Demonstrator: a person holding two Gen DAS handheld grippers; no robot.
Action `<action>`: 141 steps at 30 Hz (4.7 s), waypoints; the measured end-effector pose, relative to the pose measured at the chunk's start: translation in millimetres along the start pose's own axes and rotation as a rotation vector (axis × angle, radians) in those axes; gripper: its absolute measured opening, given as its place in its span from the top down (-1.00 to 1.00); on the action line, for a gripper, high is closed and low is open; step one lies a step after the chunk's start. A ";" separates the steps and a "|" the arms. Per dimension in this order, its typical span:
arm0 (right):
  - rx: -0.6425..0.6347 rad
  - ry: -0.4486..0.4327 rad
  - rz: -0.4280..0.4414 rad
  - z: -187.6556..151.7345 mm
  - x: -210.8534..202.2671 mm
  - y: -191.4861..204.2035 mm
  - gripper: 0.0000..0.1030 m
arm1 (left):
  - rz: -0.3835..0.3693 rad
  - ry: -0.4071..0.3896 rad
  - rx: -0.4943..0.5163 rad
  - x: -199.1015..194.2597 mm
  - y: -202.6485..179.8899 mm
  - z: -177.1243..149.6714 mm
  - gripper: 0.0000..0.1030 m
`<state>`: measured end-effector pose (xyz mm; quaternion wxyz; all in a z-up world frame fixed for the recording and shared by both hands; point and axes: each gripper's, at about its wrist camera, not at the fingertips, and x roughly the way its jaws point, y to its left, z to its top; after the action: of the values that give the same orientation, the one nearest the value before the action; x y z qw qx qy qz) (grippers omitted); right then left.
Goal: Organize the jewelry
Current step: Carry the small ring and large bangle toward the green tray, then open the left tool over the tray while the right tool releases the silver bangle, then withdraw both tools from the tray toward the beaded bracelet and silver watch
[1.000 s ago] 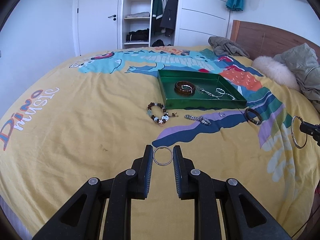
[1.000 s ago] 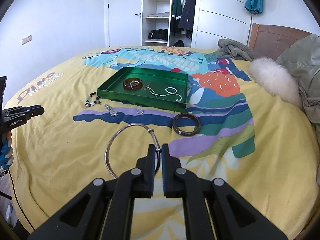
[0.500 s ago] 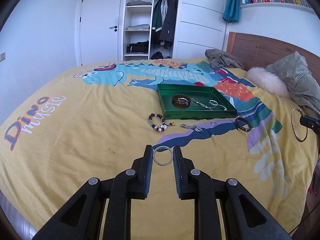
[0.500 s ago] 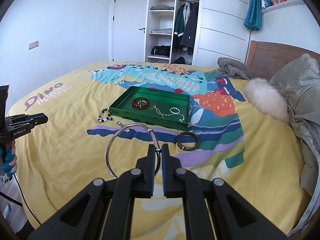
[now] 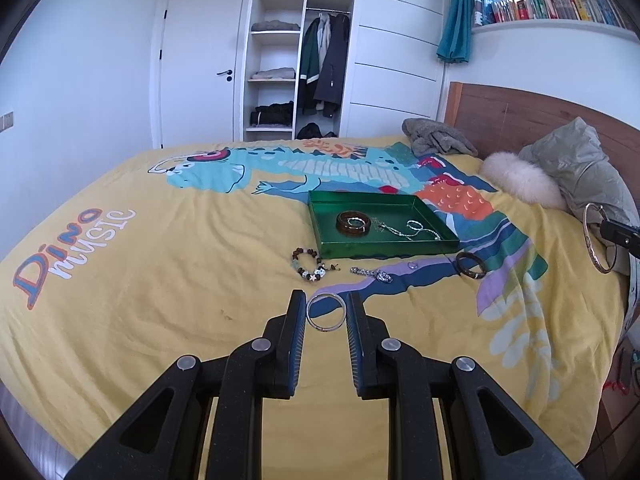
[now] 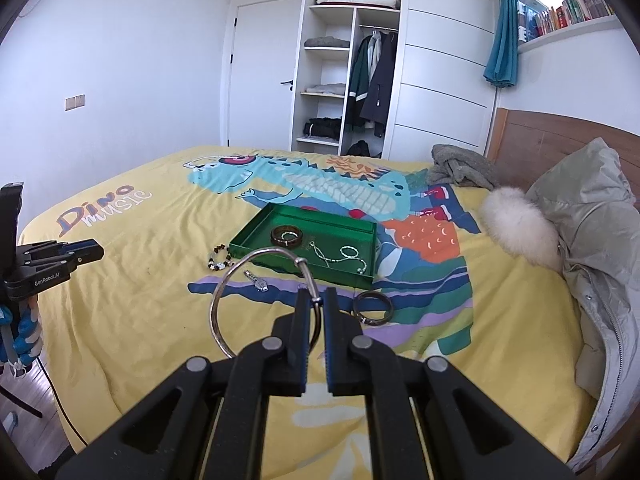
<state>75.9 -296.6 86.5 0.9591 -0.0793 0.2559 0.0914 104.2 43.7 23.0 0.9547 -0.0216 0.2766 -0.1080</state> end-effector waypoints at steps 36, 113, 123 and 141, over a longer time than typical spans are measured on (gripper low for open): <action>-0.016 -0.013 -0.043 96.1 89.7 -19.3 0.90 | -0.079 -0.026 0.045 101.5 -28.5 111.1 0.61; 0.207 0.001 -0.155 32.4 8.5 -36.6 0.28 | 0.037 0.059 -0.007 14.6 70.5 68.1 -0.01; 0.201 -0.017 -0.150 26.9 -11.6 -25.3 0.21 | 0.039 0.046 -0.045 -4.2 78.6 51.7 -0.15; 0.225 0.032 -0.110 -4.8 -11.1 -0.9 0.19 | 0.087 0.035 -0.031 -30.0 67.3 16.6 -0.43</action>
<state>64.3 -299.9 88.1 0.9613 0.0137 0.2750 0.0083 101.4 115.6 45.9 0.9531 -0.0225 0.2953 -0.0623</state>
